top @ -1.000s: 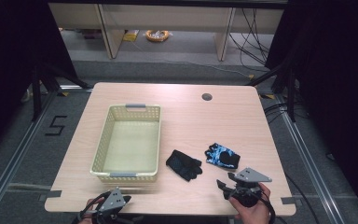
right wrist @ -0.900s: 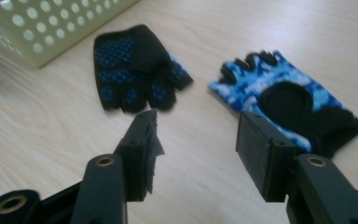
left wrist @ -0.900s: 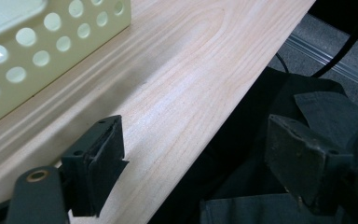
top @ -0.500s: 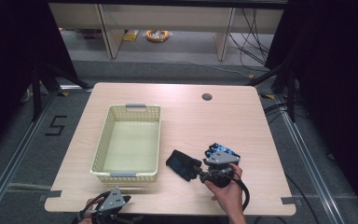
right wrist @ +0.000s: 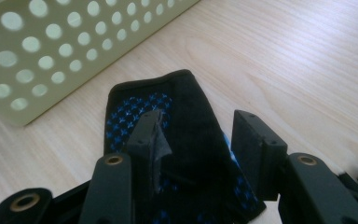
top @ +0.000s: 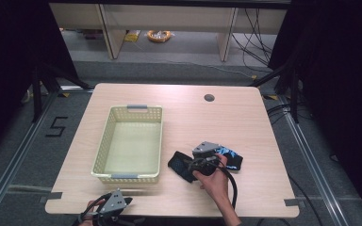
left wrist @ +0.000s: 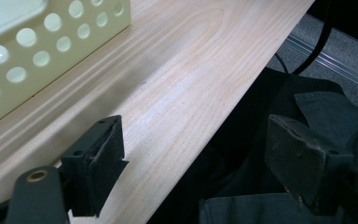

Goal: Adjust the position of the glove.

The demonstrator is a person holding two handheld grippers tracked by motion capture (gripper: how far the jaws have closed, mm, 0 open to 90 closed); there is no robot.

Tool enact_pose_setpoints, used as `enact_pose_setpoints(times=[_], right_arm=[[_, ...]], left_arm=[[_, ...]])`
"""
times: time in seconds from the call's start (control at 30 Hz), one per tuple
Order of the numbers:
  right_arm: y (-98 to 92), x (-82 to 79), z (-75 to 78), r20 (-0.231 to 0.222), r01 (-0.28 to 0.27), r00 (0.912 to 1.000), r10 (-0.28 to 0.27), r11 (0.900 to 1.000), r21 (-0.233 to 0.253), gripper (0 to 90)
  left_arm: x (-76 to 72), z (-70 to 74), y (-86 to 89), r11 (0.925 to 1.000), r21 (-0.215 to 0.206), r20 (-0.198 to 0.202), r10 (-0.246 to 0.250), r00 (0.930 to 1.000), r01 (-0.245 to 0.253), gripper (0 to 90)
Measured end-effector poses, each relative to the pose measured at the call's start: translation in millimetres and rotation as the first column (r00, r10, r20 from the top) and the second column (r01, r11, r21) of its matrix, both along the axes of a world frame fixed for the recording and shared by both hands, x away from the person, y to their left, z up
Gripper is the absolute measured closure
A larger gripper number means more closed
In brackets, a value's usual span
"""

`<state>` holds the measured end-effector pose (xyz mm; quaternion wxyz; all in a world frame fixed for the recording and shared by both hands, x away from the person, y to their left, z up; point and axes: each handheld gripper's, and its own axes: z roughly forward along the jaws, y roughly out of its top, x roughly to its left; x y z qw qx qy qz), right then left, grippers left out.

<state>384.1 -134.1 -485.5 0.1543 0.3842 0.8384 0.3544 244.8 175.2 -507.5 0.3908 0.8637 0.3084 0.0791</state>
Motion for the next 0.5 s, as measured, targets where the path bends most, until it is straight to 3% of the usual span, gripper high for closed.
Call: enact_pose_setpoints(times=[0.07,0.17,0.2,0.23,0.27,0.33,0.37,0.43,0.5], right_arm=[[7.8,7.6,-2.8,-0.030,-0.002,0.9995,0.002,1.000,-0.006,54.1],[12.6,15.4,-8.2,-0.019,-0.017,0.9997,0.016,1.000,-0.020,54.3],[14.2,16.9,-10.8,-0.035,-0.014,0.9993,0.013,1.000,-0.015,54.4],[14.2,18.3,-11.9,-0.070,-0.029,0.9972,0.026,0.999,-0.041,54.5],[15.5,20.0,-16.0,-0.074,-0.020,0.9971,0.017,0.998,-0.051,54.5],[13.7,22.7,-18.1,-0.101,-0.014,0.9949,0.011,0.999,-0.033,54.5],[11.2,25.0,-18.9,-0.089,-0.034,0.9955,0.031,0.999,-0.041,54.9],[8.4,27.4,-19.7,-0.112,-0.029,0.9933,0.029,1.000,-0.001,58.6],[6.8,28.9,-19.4,-0.106,-0.043,0.9935,0.042,0.999,-0.011,60.7]], left_arm=[[-1.8,-1.2,-1.7,0.9997,-0.018,-0.020,0.019,0.9996,-0.019,19.5],[-1.4,-0.3,-0.5,0.9999,-0.011,-0.013,0.013,0.9998,-0.013,19.5],[-2.8,-0.8,-1.7,0.9991,-0.035,-0.025,0.023,0.9994,-0.024,19.5],[-1.8,-0.3,-0.8,0.9997,-0.024,-0.010,0.006,0.9999,-0.007,19.5],[-2.5,-0.5,-1.2,0.9994,-0.031,-0.020,0.017,0.9997,-0.018,19.5],[-1.7,-0.4,-0.5,0.9998,-0.012,-0.018,0.017,0.9997,-0.017,19.4],[-3.2,-1.0,-2.2,0.9990,-0.035,-0.024,0.027,0.9993,-0.028,19.5],[-1.2,0.1,0.2,0.9999,0.006,-0.004,-0.010,0.9999,0.010,19.6],[-1.5,-0.4,-1.0,1.0000,-0.008,-0.008,0.000,1.0000,0.000,19.7]])
